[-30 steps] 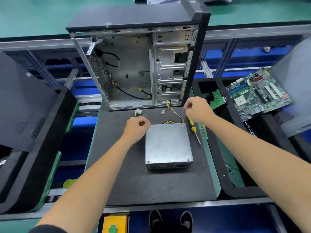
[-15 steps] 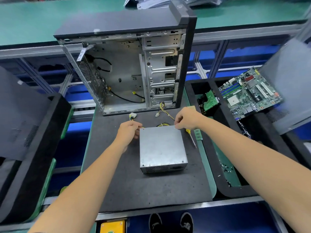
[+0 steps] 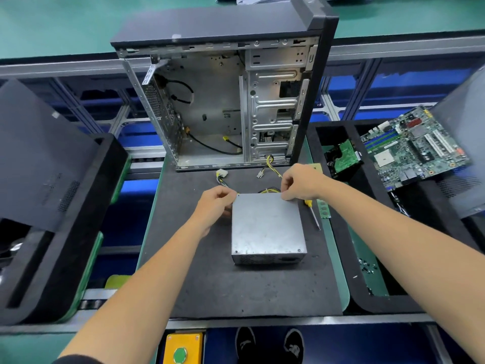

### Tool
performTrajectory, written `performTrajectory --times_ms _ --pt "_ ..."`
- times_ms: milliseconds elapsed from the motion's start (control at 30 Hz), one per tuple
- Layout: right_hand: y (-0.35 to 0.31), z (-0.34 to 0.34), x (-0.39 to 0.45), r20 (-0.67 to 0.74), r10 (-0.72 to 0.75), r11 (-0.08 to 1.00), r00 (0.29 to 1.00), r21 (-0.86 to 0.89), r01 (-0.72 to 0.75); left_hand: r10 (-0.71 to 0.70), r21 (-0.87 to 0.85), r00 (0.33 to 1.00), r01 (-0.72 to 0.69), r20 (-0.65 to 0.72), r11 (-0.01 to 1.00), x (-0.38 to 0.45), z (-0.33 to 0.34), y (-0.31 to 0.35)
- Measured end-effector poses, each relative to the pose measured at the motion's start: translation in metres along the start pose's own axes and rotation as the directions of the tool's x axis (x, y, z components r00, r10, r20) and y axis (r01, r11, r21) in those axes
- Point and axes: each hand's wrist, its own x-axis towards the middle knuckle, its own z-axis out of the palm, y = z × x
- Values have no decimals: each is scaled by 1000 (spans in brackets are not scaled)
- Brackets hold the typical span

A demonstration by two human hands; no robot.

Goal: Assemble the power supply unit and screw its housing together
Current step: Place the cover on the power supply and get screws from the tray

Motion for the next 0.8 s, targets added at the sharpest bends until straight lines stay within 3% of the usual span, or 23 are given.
performTrajectory --times_ms 200,367,467,600,700,800 --pt "-7 10 -5 13 -59 997 998 -43 60 84 22 996 -83 -41 996 -7 4 5" --pt "-14 15 -6 42 -109 966 993 -231 116 139 177 988 -124 -72 976 -3 4 9" --pt "-18 18 -8 132 -123 927 984 -340 161 169 244 982 -143 -88 959 -1 4 10" --pt "-23 16 -13 238 -61 943 969 -306 134 136 246 987 -111 -85 963 3 3 14" --pt "-18 11 -18 207 -68 942 976 -309 132 85 192 995 -74 -53 979 5 -1 14" --pt "-9 4 -23 115 -121 973 986 -183 140 79 188 996 -70 -43 980 6 -2 13"
